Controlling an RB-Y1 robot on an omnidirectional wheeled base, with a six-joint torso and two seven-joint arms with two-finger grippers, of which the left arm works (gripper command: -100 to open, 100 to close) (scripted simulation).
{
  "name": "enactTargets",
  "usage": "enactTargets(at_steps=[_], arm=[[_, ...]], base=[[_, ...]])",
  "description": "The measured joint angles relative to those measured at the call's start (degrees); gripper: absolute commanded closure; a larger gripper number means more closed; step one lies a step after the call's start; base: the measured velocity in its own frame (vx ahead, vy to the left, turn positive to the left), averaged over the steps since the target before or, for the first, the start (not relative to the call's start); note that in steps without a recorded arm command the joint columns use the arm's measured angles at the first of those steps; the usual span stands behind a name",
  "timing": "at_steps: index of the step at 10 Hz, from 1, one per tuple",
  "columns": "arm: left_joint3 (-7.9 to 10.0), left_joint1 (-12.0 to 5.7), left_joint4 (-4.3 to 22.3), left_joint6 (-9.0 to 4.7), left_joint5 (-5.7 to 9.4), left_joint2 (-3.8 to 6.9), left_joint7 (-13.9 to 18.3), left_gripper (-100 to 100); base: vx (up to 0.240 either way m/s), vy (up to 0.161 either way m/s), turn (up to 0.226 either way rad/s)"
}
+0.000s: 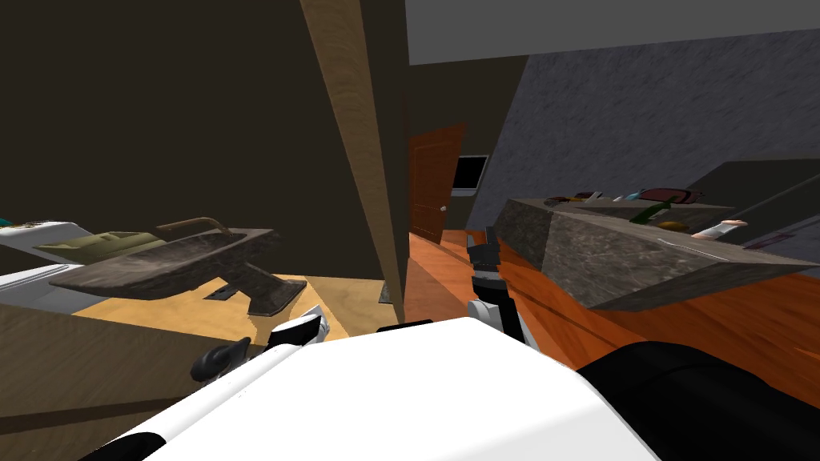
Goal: Push the door open
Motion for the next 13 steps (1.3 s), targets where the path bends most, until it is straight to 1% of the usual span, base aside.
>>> enactTargets(at_steps=[1,2,3,5,6,7,8,9,10,11,12,13], arm=[[0.45,0.15,0.52,-0.51,0.18,0.5,-0.01,100],[0.74,0.16,0.12,-0.62,0.28,0.83,-0.14,100],[0.97,0.22,0.5,-0.89,0.33,1.47,-0.15,100],[1.44,0.14,-1.22,-0.3,0.53,1.28,-0.6,100],[1.45,0.22,-0.04,-0.8,0.49,1.87,-0.44,100],[1.44,0.24,-0.65,-0.56,0.51,1.57,-0.41,100],[1.43,0.36,0.05,-0.77,0.49,1.91,-0.25,100],[1.38,0.45,1.61,-1.59,0.43,2.61,0.06,100],[1.43,0.18,-0.19,-0.95,0.5,1.74,-0.29,100],[1.57,-0.22,-2.53,0.21,0.61,0.71,-1.07,100],[1.54,0.02,-2.11,0.32,0.59,0.91,-0.99,100],[1.53,-0.07,-2.41,0.32,0.59,0.71,-0.93,100]], base=[[0.002,0.069,0.047],[0.001,0.061,0.056],[0.0,0.047,0.052],[0.0,0.009,-0.013],[0.0,0.0,0.0],[0.0,0.0,0.0],[0.0,0.0,0.0],[0.0,0.0,0.0],[0.0,0.0,0.0],[0.0,0.0,0.0],[0.0,0.0,0.0],[0.0,0.012,0.014]])
